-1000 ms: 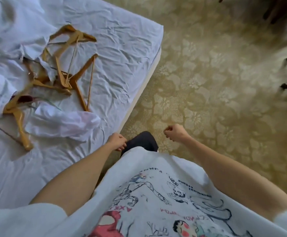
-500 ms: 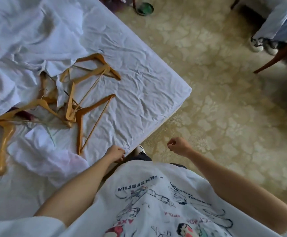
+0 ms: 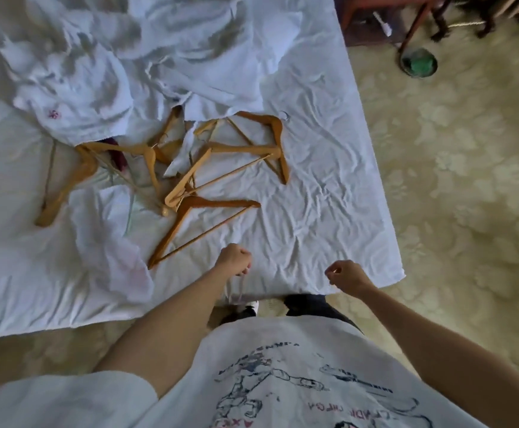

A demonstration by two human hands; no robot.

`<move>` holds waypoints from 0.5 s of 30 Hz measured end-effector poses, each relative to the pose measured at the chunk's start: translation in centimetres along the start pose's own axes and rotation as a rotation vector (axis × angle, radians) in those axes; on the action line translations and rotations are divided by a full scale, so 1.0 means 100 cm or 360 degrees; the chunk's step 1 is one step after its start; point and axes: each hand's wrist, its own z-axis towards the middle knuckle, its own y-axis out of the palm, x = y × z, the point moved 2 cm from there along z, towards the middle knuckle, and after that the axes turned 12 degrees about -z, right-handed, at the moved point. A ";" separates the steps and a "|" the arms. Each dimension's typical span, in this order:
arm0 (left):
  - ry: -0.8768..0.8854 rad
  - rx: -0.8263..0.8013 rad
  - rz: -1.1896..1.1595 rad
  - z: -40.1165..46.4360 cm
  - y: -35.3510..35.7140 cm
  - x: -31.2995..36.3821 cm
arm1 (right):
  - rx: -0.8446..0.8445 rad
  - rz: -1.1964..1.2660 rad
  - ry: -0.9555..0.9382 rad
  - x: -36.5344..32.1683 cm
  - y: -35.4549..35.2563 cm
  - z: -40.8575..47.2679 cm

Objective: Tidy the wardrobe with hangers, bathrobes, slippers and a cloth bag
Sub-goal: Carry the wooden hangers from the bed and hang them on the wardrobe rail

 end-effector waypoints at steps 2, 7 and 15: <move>-0.0046 0.0114 -0.0073 0.008 0.000 0.014 | 0.0000 -0.0031 -0.0133 -0.024 -0.031 0.026; -0.0160 0.0383 -0.0304 0.044 -0.007 0.057 | -0.0038 -0.0060 -0.0358 -0.085 -0.095 0.095; -0.0205 0.0664 -0.0220 0.150 -0.064 0.109 | -0.0065 -0.0153 -0.0394 -0.163 -0.140 0.229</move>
